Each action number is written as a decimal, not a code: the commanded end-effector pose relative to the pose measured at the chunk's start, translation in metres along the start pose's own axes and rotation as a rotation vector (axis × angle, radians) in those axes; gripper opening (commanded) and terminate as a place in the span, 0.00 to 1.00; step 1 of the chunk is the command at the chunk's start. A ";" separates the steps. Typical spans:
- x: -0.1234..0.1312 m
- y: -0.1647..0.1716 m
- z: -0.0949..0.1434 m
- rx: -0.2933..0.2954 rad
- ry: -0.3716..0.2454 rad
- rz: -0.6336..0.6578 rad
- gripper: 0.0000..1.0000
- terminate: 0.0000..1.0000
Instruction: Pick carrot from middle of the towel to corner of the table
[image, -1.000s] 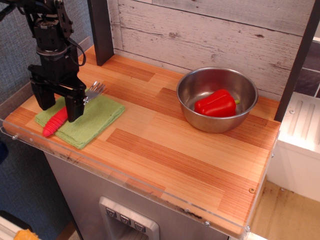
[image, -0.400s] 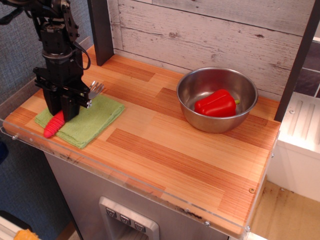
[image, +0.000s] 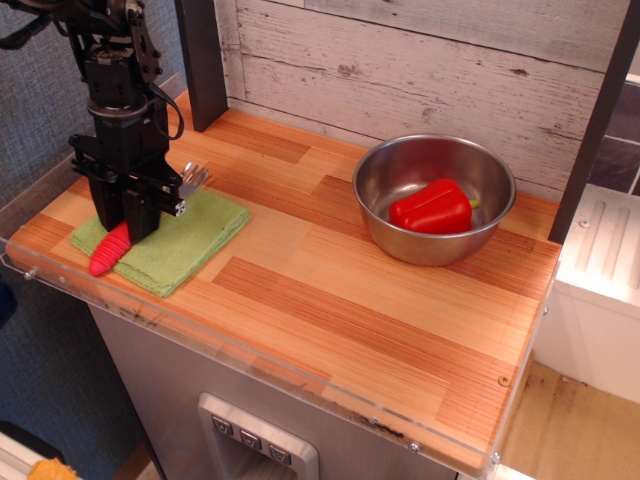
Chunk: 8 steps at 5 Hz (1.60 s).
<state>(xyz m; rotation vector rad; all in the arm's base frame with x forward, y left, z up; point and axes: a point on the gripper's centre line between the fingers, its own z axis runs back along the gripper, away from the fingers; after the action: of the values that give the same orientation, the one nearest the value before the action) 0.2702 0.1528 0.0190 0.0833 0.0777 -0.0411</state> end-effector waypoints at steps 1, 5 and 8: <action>0.006 -0.010 0.089 0.065 -0.191 0.038 0.00 0.00; 0.114 -0.115 0.030 -0.091 -0.083 -0.008 0.00 0.00; 0.110 -0.119 0.051 -0.056 -0.104 -0.061 1.00 0.00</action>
<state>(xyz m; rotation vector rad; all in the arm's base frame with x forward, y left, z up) 0.3740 0.0270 0.0262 0.0127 0.0461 -0.0967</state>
